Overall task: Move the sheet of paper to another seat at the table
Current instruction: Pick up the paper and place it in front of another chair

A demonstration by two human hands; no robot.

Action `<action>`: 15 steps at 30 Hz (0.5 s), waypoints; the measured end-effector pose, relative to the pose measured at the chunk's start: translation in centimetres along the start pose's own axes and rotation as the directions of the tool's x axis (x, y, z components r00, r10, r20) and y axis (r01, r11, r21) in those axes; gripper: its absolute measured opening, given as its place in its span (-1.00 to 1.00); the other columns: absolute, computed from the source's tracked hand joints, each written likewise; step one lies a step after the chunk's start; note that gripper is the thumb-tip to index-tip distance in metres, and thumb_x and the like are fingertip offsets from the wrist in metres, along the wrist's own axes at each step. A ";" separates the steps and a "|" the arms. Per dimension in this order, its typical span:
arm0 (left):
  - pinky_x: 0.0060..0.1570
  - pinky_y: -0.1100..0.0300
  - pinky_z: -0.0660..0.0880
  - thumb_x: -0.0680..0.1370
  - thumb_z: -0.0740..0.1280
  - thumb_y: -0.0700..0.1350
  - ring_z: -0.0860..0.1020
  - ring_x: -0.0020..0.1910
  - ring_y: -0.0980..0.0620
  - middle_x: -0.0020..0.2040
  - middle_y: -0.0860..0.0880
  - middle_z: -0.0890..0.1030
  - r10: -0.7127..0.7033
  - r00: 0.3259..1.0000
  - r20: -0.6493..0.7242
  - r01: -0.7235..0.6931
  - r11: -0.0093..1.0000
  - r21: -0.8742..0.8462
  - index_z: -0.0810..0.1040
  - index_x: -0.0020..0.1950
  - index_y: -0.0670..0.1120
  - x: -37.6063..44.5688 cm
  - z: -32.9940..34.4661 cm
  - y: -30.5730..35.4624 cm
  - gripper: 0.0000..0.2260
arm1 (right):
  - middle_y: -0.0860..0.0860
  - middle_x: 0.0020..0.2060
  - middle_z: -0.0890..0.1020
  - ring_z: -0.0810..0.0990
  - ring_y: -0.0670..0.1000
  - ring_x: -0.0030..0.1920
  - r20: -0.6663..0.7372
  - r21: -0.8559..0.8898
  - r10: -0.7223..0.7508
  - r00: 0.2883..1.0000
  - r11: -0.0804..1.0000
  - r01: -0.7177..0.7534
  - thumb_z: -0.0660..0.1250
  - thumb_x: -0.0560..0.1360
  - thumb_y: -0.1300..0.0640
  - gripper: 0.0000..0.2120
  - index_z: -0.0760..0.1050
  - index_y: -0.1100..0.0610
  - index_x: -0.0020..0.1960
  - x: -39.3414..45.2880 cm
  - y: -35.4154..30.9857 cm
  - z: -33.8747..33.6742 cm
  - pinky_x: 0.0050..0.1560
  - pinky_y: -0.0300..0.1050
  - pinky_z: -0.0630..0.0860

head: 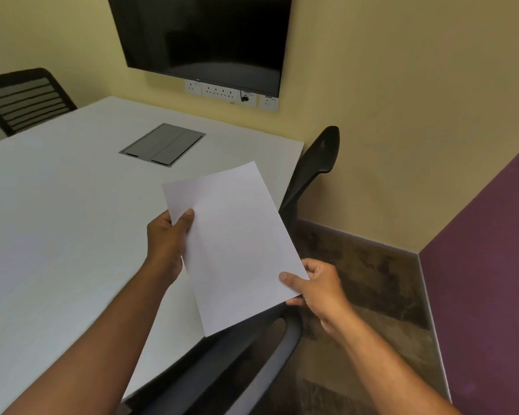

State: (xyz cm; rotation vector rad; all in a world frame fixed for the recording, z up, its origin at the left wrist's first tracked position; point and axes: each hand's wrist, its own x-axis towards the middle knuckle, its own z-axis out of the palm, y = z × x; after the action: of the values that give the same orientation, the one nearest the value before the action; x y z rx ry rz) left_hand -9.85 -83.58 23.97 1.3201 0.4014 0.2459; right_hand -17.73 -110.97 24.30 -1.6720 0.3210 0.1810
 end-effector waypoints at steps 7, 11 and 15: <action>0.10 -0.02 0.66 0.66 0.45 -0.13 0.72 0.04 -0.13 0.06 -0.03 0.77 0.036 0.990 -0.139 -0.037 0.999 -0.007 0.71 0.07 0.00 -0.4 6.4 -0.8 -0.95 | -0.06 0.03 0.73 0.74 -0.02 -0.02 0.150 -0.048 -0.027 0.988 0.998 0.034 0.53 0.53 0.21 -0.82 0.63 0.11 0.10 6.3 -1.2 -6.6 -0.21 -0.18 0.70; 0.15 -0.07 0.67 0.65 0.45 -0.12 0.72 0.02 -0.12 0.06 -0.03 0.77 0.057 0.983 -0.175 -0.058 0.998 -0.001 0.72 0.04 0.02 1.4 8.9 -1.1 -0.94 | -0.06 0.02 0.73 0.75 -0.02 -0.05 0.182 -0.056 -0.014 0.983 0.998 0.025 0.54 0.52 0.21 -0.83 0.64 0.11 0.09 10.3 -2.0 -7.9 -0.24 -0.20 0.68; 0.16 -0.09 0.67 0.65 0.46 -0.11 0.73 0.01 -0.11 0.04 -0.03 0.78 0.078 0.973 -0.215 -0.081 0.997 -0.003 0.72 0.03 0.02 6.6 12.6 -2.8 -0.95 | -0.08 0.00 0.74 0.75 -0.05 -0.10 0.216 -0.107 0.009 0.976 0.994 0.015 0.54 0.52 0.20 -0.84 0.65 0.10 0.07 17.3 -3.5 -9.2 -0.23 -0.19 0.68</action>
State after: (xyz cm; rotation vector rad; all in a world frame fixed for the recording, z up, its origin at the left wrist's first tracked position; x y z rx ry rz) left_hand 1.27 -92.76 22.78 1.3036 0.5293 0.4606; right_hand -0.84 -121.53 23.49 -1.7414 0.1466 0.3806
